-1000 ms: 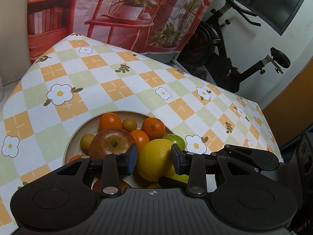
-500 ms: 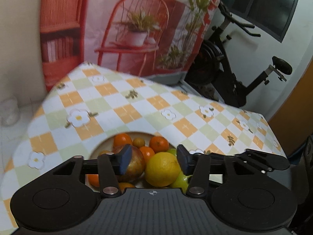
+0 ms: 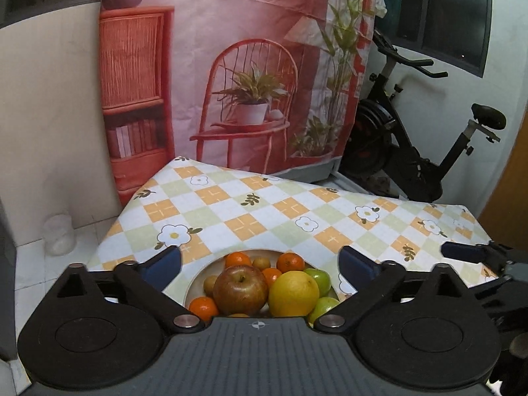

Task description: Organize fruits

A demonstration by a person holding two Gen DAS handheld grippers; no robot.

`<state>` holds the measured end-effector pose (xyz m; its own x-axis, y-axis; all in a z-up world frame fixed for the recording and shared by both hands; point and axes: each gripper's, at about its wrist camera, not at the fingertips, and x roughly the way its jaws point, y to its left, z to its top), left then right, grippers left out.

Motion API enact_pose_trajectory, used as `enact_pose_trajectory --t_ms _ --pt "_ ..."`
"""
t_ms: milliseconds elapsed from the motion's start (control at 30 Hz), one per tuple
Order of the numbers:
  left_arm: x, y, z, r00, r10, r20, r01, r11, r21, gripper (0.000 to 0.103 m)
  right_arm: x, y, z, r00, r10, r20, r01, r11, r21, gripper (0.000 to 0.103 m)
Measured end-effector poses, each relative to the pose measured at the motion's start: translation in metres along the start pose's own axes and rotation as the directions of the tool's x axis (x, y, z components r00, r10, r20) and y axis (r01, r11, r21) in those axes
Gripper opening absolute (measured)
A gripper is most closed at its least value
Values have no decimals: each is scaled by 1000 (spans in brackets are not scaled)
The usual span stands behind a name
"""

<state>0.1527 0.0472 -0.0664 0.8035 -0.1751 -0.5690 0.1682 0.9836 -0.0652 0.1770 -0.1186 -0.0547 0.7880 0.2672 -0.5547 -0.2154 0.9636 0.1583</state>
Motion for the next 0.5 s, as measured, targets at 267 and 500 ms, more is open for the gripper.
enact_pose_trajectory --t_ms 267,500 --pt "-19 -11 8 998 26 55 -27 1000 13 103 -40 -22 0 995 -90 53 85 992 89 103" --pt "-46 -30 28 992 -9 127 7 1000 15 103 -80 -33 16 979 -181 94 169 978 126 103"
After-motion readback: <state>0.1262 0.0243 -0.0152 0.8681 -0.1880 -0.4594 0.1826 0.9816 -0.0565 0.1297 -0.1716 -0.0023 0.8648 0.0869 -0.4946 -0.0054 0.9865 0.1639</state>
